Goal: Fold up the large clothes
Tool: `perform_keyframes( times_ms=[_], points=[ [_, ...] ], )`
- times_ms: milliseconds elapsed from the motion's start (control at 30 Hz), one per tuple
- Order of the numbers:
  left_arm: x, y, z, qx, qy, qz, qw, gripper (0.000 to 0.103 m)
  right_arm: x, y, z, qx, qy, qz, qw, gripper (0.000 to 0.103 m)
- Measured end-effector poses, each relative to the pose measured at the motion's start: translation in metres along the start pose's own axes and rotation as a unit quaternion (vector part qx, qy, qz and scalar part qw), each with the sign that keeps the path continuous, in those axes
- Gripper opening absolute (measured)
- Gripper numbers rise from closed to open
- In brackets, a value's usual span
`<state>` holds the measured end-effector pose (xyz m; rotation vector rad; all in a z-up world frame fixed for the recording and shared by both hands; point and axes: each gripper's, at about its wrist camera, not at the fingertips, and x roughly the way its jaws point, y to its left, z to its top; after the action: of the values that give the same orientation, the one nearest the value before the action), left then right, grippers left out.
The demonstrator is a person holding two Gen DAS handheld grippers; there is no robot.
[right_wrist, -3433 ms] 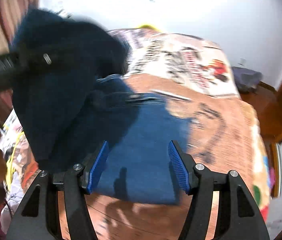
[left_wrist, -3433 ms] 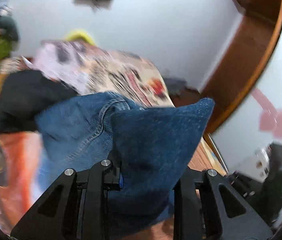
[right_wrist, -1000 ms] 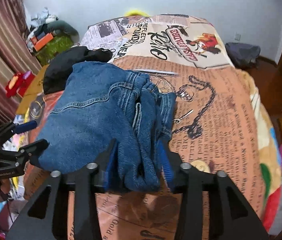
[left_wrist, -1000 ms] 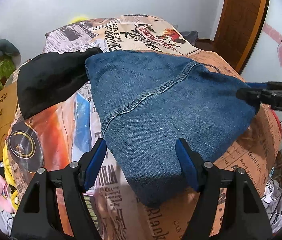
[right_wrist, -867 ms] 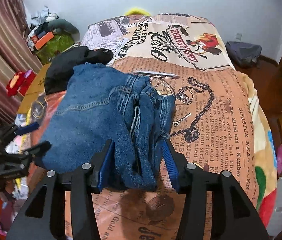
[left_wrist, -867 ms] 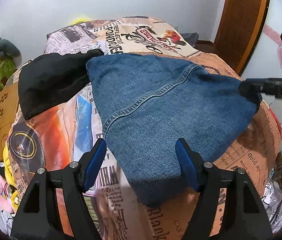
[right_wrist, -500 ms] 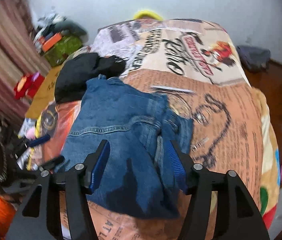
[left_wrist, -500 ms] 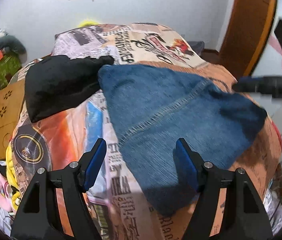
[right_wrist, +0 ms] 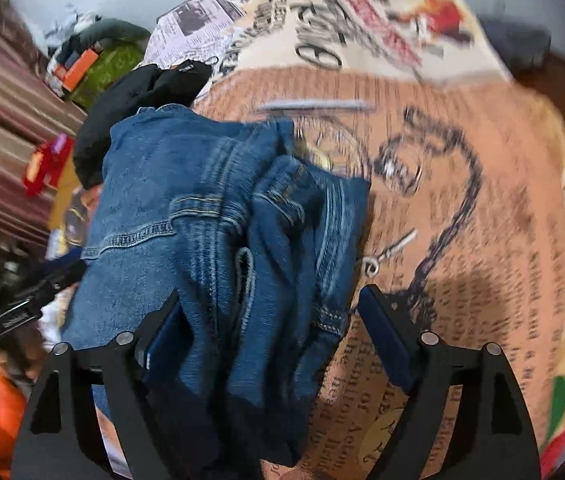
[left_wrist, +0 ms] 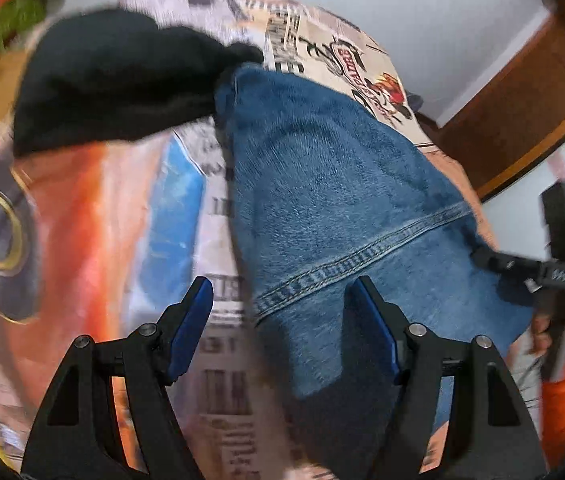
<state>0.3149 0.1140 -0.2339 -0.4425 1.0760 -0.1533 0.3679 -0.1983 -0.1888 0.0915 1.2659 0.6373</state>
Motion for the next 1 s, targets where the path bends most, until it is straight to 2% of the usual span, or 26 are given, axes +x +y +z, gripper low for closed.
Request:
perform_keyframes(
  times_ms=[100, 267, 467, 600, 800, 933, 1000],
  points=[
    [0.012, 0.006, 0.005, -0.021, 0.023, -0.030, 0.9991, 0.071, 0.008, -0.010, -0.003, 0.022, 0.007, 0.031, 0.999, 0.087],
    [0.033, 0.019, 0.012, -0.064, 0.062, -0.093, 0.9917, 0.072, 0.014, -0.002, 0.001, 0.001, 0.007, 0.023, 1.000, 0.095],
    [0.052, 0.027, 0.016, -0.103, 0.088, -0.139, 0.9811, 0.072, 0.028, -0.008, 0.016, -0.001, 0.037, 0.045, 0.998, 0.095],
    [0.056, 0.023, 0.021, -0.092, 0.089, -0.140, 0.9818, 0.073, 0.037, -0.010, 0.023, 0.002, 0.052, 0.060, 0.997, 0.095],
    [0.059, 0.013, 0.024, -0.077, 0.089, -0.137, 0.9836, 0.075, 0.039, -0.008, 0.023, 0.007, 0.052, 0.055, 0.997, 0.094],
    [0.063, -0.002, 0.023, -0.076, 0.084, -0.136, 0.9843, 0.070, 0.035, -0.004, 0.021, 0.006, 0.044, 0.051, 0.998, 0.083],
    [0.062, -0.004, 0.022, -0.074, 0.083, -0.133, 0.9850, 0.065, 0.034, 0.000, 0.022, 0.002, 0.038, 0.047, 0.998, 0.076]
  ],
)
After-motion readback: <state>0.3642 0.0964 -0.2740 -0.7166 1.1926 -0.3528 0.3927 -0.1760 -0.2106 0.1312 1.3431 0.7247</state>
